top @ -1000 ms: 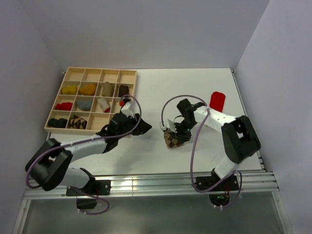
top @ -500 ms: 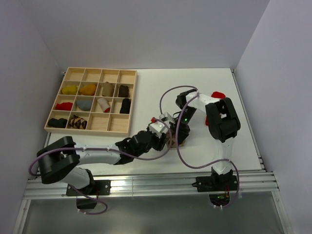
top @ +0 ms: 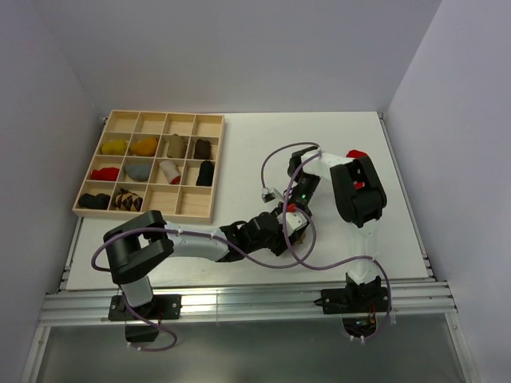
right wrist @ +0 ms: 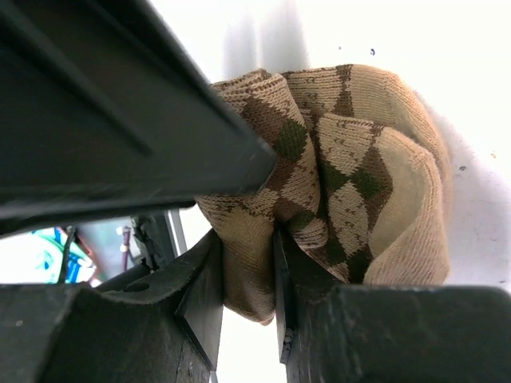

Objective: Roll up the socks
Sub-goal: Roll the sock at the center of the board.

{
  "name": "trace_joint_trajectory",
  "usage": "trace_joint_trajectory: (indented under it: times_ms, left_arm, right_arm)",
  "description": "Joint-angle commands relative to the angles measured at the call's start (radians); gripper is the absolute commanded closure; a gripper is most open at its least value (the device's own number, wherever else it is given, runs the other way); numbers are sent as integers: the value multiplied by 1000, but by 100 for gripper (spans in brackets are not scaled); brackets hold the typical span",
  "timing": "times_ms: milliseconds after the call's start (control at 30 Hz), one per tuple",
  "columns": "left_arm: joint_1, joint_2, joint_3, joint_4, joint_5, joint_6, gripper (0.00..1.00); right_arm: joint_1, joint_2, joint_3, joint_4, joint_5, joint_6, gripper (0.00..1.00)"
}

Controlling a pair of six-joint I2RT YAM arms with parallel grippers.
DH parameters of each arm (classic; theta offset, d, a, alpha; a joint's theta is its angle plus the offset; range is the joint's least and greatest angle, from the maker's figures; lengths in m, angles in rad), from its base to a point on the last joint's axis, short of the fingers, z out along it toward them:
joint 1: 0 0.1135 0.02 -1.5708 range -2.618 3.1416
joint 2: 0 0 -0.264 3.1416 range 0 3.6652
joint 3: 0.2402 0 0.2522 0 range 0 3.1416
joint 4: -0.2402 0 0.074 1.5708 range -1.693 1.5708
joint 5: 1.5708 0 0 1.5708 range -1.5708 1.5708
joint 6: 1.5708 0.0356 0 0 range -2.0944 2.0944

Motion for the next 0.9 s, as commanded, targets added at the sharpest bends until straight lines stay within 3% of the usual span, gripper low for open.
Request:
trace_joint_trajectory:
  times_ms: [0, 200, 300, 533, 633, 767, 867]
  left_arm:
    - [9, 15, 42, -12, 84, 21, 36]
    - [57, 44, 57, -34, 183, -39, 40]
    - [92, 61, 63, -45, 249, -69, 47]
    - [150, 127, 83, -89, 380, -129, 87]
    - [160, 141, 90, -106, 401, -141, 97]
    - [181, 159, 100, -124, 430, -166, 100]
    - [209, 179, 109, -130, 458, -187, 100]
  right_arm:
    - [-11, 46, 12, 44, 71, 5, 68]
    - [-18, 58, 24, 48, 68, 8, 68]
    - [-18, 53, 23, 59, 65, 15, 67]
    - [-29, 6, 10, 130, 19, 92, 59]
    - [-58, -63, -11, 196, -48, 136, 53]
    - [-119, -166, -49, 297, -124, 201, 46]
    - [-184, -244, -76, 343, -165, 230, 46]
